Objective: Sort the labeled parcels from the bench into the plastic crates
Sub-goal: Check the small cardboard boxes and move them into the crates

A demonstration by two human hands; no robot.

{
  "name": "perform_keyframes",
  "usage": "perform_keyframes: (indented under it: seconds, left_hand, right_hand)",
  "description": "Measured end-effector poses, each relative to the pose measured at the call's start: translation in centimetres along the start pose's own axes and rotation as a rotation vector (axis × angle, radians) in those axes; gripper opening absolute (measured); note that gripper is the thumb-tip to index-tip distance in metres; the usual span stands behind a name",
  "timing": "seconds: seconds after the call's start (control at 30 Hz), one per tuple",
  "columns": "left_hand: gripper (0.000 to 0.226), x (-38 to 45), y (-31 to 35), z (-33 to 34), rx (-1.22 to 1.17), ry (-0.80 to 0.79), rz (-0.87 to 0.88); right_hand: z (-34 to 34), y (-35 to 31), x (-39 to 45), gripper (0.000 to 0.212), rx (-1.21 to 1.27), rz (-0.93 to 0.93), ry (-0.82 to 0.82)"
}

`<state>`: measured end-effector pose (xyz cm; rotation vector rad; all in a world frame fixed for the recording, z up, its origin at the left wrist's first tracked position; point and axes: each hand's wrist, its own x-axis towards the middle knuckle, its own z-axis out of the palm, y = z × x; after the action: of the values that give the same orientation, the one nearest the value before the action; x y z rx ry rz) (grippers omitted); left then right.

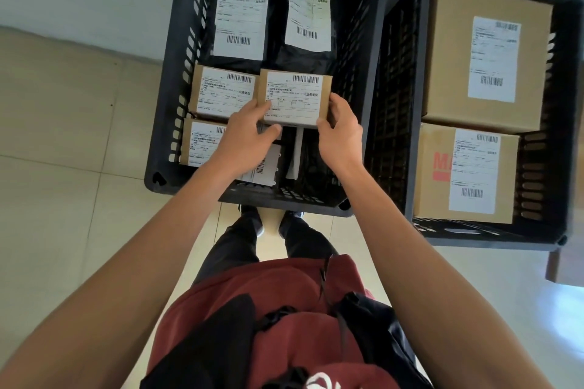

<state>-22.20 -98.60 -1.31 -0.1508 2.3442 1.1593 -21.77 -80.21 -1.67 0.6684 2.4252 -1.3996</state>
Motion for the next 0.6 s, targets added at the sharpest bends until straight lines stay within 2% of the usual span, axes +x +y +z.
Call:
perform_keyframes:
  seconds: [0.6]
  left_hand:
    - [0.065, 1.0, 0.6, 0.1, 0.112, -0.051, -0.024]
  right_hand:
    - [0.4, 0.5, 1.0, 0.053, 0.033, 0.023, -0.031]
